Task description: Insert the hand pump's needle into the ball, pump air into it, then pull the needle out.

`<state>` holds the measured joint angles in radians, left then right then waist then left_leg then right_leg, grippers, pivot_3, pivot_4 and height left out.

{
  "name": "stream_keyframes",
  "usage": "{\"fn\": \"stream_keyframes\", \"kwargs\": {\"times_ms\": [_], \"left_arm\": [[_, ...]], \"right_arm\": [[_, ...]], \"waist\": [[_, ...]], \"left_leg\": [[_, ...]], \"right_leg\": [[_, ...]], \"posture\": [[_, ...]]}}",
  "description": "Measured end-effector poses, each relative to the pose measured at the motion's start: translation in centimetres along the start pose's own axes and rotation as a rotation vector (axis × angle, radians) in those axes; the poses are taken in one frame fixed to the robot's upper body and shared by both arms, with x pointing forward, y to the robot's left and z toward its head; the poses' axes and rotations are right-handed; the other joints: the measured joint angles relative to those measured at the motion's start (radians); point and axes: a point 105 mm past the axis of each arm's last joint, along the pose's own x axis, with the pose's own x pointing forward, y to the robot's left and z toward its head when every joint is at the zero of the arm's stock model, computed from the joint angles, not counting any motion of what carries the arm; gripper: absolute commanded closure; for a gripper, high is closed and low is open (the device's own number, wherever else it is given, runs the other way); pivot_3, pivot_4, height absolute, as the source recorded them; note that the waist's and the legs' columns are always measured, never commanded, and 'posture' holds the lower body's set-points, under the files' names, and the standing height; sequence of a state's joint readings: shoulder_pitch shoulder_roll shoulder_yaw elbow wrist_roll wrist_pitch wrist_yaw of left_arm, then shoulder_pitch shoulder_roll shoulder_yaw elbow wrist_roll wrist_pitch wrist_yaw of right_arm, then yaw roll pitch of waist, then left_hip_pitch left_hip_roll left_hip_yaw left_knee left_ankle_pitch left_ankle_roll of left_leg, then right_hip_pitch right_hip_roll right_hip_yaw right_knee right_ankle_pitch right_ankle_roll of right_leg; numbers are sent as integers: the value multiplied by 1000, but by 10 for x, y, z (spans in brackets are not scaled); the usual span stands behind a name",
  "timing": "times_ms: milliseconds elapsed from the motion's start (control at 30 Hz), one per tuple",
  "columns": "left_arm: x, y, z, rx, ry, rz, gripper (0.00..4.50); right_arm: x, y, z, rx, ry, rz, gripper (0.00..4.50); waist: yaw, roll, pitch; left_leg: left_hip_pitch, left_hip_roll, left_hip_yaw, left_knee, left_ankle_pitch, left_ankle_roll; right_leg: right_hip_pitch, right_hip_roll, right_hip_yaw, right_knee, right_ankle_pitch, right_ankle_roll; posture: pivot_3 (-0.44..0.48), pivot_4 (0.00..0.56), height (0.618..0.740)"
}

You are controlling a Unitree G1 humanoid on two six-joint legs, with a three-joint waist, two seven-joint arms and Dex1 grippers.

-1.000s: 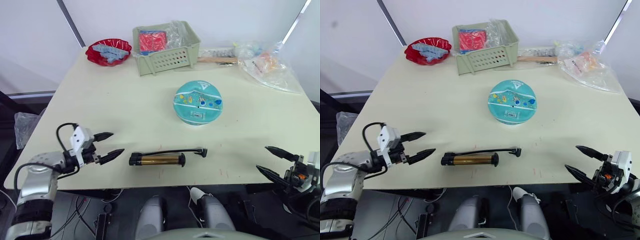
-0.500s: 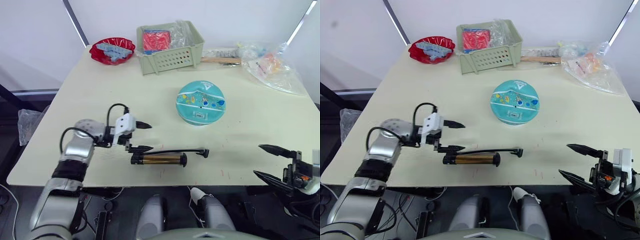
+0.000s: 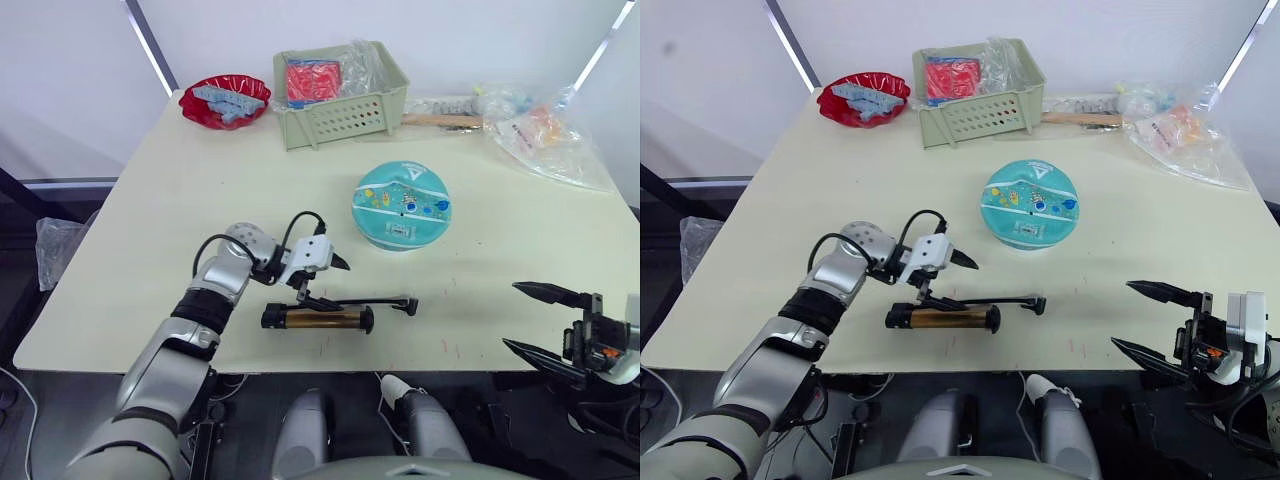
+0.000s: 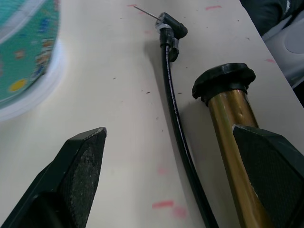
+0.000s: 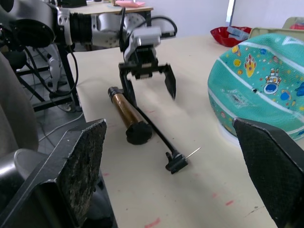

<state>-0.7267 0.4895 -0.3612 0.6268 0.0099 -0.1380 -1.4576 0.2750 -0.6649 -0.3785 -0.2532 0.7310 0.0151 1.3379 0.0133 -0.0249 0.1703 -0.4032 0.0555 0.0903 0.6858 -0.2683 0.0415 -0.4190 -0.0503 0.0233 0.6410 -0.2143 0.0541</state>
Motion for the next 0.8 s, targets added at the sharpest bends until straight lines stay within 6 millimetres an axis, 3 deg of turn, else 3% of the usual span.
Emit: {"fn": "stream_keyframes", "kwargs": {"times_ms": [533,667,800], "left_arm": [[32,10,-4,30,136,-35,0],[37,14,-2,37,147,-3,1707],[42,13,0,48,139,-12,3847]], "right_arm": [[0,6,0,1,12,-1,76],[-1,7,-1,-4,16,-3,0],[-1,7,-1,-8,15,-3,0]], "waist": [[3,0,0],[2,0,0],[2,0,0]], "left_leg": [[-3,0,-4,2,0,0],[-3,0,-4,3,0,0],[-3,0,-4,3,0,0]], "right_leg": [[0,0,-2,0,0,0],[0,0,-2,0,0,0],[0,0,-3,0,0,0]], "posture": [[0,150,738],[0,150,738],[0,150,738]]}}
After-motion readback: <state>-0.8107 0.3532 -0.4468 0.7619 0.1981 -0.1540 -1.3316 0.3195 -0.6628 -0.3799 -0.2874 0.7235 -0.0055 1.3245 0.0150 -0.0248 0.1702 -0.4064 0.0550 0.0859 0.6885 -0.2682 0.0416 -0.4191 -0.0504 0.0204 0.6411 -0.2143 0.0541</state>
